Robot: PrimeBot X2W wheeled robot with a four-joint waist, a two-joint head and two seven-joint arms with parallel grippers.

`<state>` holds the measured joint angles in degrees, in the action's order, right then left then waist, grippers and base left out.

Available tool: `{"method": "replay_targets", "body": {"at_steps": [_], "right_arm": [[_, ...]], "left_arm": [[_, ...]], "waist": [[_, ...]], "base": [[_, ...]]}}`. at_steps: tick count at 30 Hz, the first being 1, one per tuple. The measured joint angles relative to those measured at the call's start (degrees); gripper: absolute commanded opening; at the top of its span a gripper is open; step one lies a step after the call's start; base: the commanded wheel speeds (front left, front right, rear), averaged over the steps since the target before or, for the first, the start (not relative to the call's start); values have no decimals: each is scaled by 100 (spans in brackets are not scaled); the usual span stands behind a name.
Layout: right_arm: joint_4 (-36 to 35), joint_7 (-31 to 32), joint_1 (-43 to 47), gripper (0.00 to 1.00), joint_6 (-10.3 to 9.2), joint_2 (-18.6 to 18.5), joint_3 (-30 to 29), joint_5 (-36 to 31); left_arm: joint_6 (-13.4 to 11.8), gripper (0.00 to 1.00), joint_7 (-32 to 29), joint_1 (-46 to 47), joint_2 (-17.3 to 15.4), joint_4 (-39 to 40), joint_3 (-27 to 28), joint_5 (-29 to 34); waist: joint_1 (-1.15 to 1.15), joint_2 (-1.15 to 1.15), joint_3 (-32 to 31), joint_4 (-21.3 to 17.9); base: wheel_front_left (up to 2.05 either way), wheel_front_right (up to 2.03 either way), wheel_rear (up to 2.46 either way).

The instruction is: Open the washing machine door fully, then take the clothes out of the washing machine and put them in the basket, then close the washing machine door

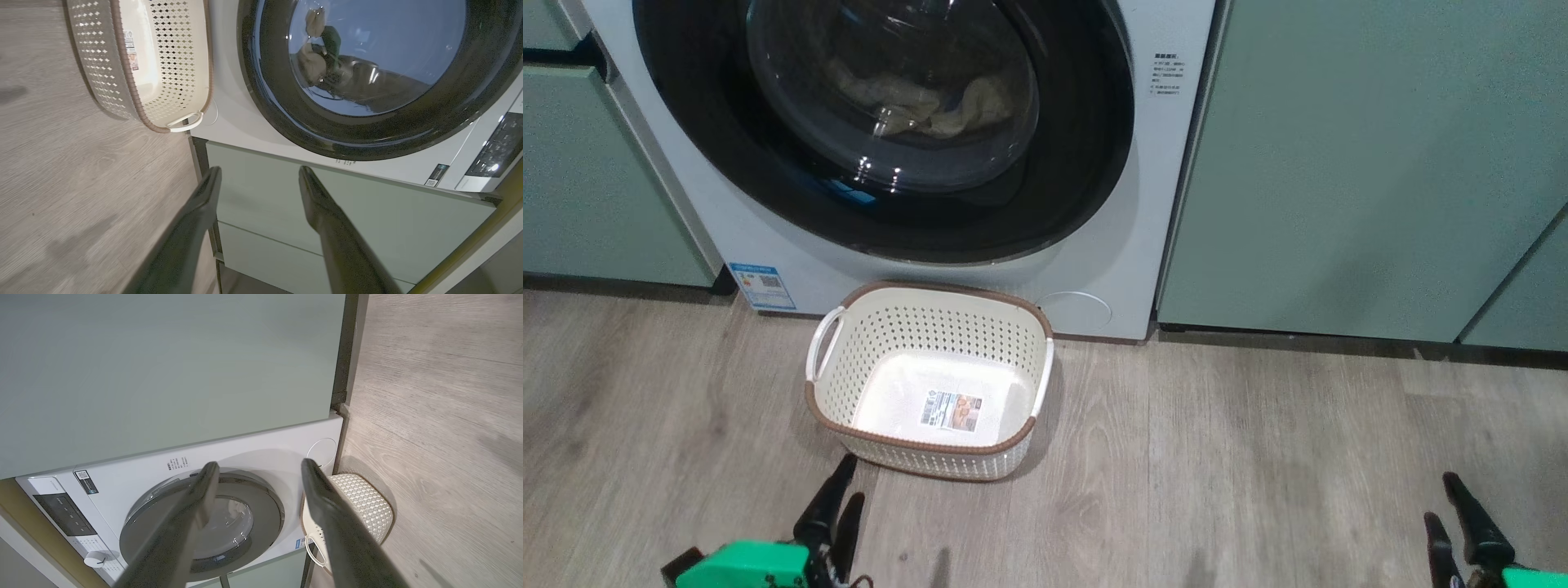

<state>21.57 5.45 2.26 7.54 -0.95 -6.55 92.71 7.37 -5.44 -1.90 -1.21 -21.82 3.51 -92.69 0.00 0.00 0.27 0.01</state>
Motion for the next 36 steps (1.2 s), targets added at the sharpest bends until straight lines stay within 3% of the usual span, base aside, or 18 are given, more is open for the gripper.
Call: {"method": "replay_targets", "body": {"at_steps": [9, 18, 36], "right_arm": [[-75, -152, -37, 100, 0, 0, 18, -102], [-224, -294, -84, 100, 0, 0, 19, -522], [-584, -605, -288, 100, 0, 0, 65, -1951]], "left_arm": [[0, 100, 152, 81, -4, 58, -31, 23], [1, 100, 296, 224, -32, 178, -146, 459], [1, 100, 605, 466, -98, 398, -199, 2135]], "waist": [[0, 0, 10, 3], [0, 0, 24, 9], [0, 0, 62, 43]], "base": [[0, 0, 0], [0, 0, 0], [0, 0, 0]]}}
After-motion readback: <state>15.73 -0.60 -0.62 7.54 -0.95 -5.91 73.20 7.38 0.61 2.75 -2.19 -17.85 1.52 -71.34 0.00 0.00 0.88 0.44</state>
